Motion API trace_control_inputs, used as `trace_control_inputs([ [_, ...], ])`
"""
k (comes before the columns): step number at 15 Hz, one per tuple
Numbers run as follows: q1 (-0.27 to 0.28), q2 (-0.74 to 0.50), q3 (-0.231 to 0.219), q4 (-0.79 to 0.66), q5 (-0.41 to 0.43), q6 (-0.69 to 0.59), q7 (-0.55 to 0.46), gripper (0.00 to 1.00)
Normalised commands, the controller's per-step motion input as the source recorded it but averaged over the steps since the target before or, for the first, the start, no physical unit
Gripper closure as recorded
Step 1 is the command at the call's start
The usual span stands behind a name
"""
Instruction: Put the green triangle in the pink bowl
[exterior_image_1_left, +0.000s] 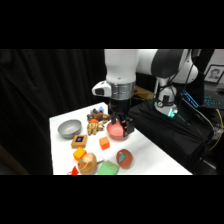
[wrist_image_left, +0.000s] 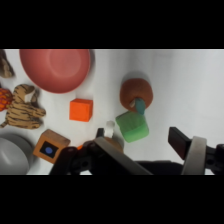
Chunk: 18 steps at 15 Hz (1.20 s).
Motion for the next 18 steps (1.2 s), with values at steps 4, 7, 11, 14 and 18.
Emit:
trace_control_inputs([
  [4,0.093,0.33,-0.025,0.48,-0.215,-0.10,-0.20,0.00],
  [7,0.074,0.27,-0.015,0.37,-0.066,-0.04,-0.27,0.00],
  [11,0.038,0.26,-0.031,0.27,-0.038,0.08,-0.25,0.00],
  [14,0.033,0.28,-0.055,0.24,-0.054,0.13,-0.23,0.00],
  [18,0.044,0.25,-0.051,0.18,-0.037,0.17,-0.20,0.00],
])
